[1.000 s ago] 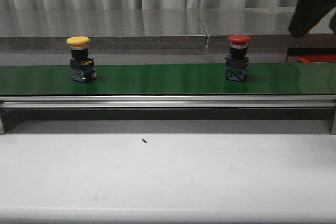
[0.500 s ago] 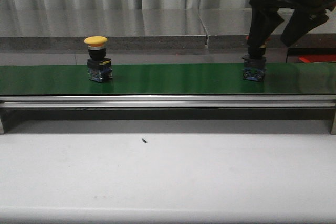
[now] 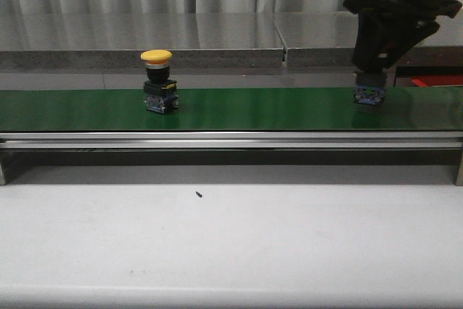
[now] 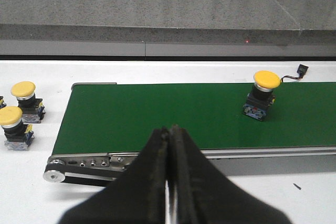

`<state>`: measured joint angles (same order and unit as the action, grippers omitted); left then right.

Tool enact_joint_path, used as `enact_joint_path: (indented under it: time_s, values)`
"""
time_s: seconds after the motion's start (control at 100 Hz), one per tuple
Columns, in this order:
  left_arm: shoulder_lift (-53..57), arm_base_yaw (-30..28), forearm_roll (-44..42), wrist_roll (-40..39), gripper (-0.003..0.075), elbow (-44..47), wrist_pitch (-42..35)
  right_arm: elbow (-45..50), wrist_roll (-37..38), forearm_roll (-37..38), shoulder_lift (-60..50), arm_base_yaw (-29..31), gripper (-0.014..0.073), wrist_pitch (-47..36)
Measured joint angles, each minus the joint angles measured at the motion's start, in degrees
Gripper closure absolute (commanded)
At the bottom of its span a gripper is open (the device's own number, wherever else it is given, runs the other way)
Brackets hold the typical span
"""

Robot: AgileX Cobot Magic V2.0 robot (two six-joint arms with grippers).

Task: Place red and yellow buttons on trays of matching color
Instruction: 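Lower the right gripper onto the red button on the belt and grasp, then lift the red button into the red tray and open the right gripper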

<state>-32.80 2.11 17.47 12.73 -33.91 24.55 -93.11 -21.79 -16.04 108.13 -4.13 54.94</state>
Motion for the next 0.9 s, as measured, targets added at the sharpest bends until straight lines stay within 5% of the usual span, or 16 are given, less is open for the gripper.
enact_joint_path:
  time_s: [0.45,0.9]
  values:
    - [0.0,0.0,0.0,0.0,0.0739,0.0,0.0,-12.7,10.2,8.6,0.0,17.1,0.0420,9.7]
    - [0.0,0.0,0.0,0.0,0.0739,0.0,0.0,-12.8,11.1,8.7,6.6,30.8,0.0420,2.4]
